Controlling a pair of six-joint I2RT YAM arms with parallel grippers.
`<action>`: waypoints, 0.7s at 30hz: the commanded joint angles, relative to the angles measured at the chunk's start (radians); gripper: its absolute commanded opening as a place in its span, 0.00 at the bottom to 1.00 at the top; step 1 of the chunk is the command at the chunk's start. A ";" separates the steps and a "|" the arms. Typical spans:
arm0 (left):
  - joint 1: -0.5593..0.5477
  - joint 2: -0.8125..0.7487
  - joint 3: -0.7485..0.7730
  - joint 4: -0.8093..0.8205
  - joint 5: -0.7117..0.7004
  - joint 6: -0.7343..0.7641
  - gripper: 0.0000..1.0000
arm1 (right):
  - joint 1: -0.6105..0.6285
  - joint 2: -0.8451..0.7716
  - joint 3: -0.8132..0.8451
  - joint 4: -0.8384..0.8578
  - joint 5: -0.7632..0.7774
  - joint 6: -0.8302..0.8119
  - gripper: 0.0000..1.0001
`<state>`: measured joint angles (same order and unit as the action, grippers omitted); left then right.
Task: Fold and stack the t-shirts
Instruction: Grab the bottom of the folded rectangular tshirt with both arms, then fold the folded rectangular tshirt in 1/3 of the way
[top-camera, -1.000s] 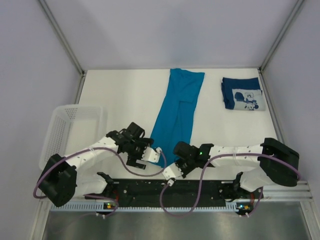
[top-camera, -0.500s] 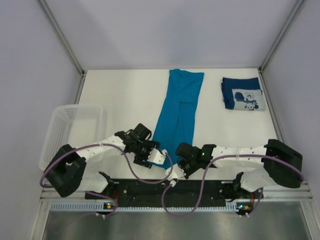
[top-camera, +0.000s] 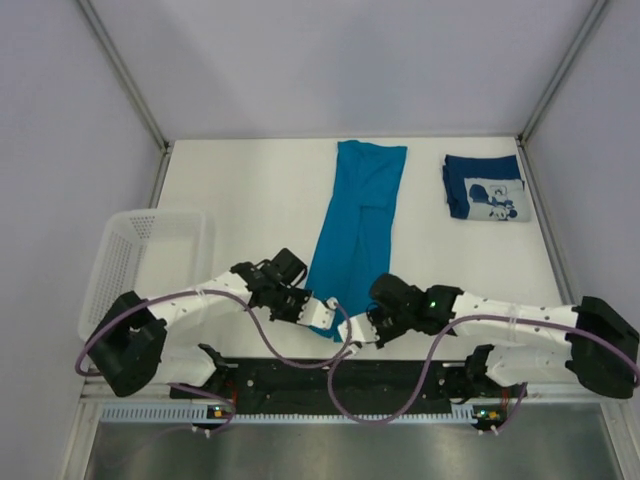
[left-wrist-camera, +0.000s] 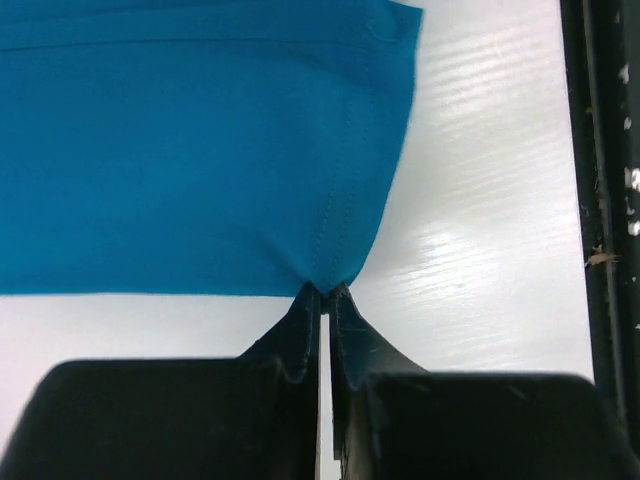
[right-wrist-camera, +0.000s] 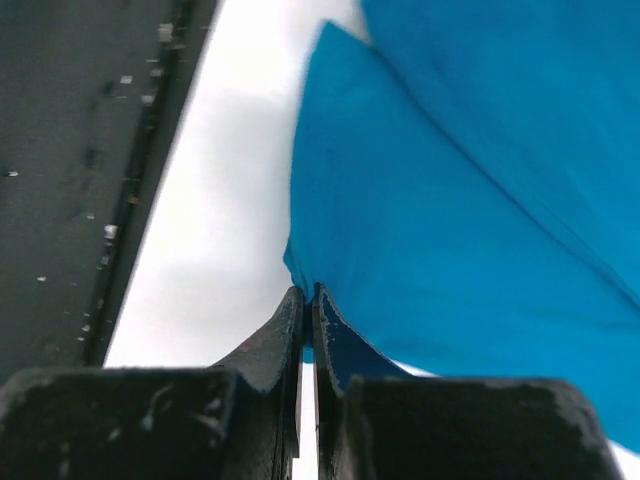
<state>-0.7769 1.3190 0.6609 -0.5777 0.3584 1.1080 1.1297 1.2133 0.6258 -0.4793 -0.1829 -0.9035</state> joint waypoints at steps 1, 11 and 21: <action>0.008 -0.052 0.127 -0.027 0.027 -0.164 0.00 | -0.122 -0.113 0.015 0.113 -0.101 0.093 0.00; 0.163 0.251 0.512 -0.023 -0.015 -0.368 0.00 | -0.454 -0.002 0.097 0.343 -0.171 0.161 0.00; 0.249 0.609 0.925 -0.103 -0.070 -0.462 0.00 | -0.688 0.244 0.256 0.472 -0.231 0.120 0.00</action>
<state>-0.5423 1.8523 1.4631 -0.6445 0.3149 0.7067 0.4927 1.3945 0.8013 -0.1184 -0.3485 -0.7654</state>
